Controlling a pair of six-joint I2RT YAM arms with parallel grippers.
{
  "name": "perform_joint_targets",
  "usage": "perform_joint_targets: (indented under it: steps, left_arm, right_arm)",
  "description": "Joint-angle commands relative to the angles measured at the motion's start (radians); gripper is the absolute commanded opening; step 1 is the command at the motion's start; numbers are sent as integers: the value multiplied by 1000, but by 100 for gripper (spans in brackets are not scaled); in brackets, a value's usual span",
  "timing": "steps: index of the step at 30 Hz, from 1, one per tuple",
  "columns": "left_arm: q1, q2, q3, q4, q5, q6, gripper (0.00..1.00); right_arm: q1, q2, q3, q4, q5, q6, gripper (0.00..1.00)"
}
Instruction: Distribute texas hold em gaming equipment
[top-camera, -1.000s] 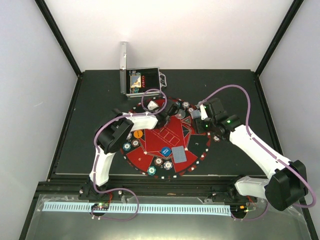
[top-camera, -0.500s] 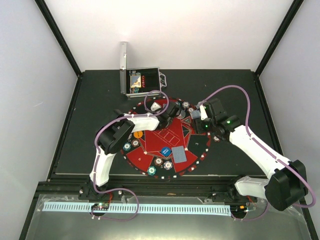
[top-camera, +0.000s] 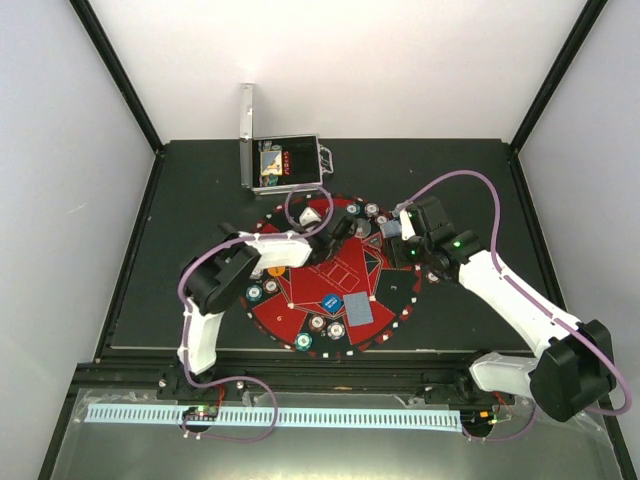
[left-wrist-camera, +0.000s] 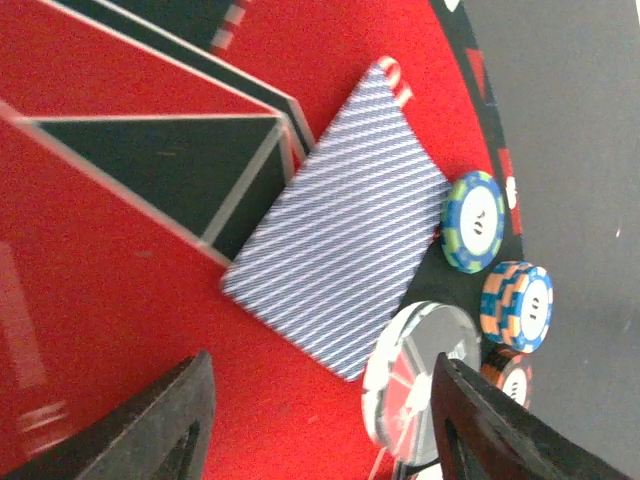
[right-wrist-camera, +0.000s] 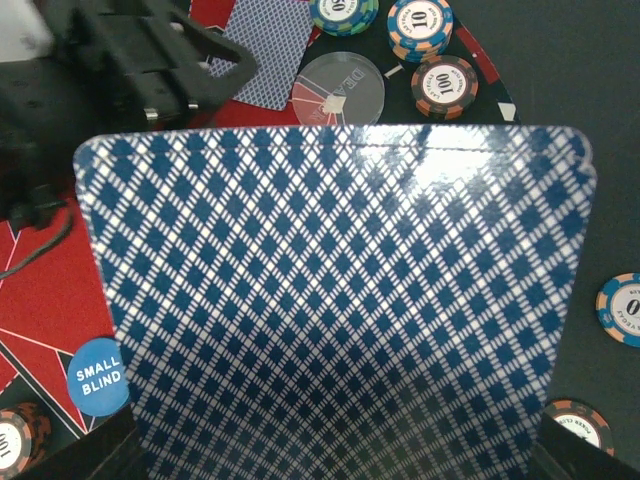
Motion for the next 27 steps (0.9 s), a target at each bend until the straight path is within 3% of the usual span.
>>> perform_joint_targets:
  steps: [1,6,11,14,20,24,27]
  left_arm:
    - [18,-150,-131,32,-21,47,66]
    - [35,-358,-314,71,-104,157,74]
    - [85,-653,-494,101,-92,417,83]
    - [170,-818,-602,133,112,580,85]
    - [369,-1025,-691,18,695,804,84]
    - [377,-1034,-620,-150,936,934,83]
    - [377,-973,-608,-173,1147,951,82]
  right_arm:
    - [-6,2,4,13,1,-21,61]
    - [-2,31,5,15,-39,-42,61]
    - [38,74,17,0,-62,-79,61]
    - [88,106,25,-22,-45,-96,61]
    - [218,177,45,-80,-50,-132,61]
    - [308,220,63,-128,-54,-139,61]
    - [366,233,80,-159,-62,-151,61]
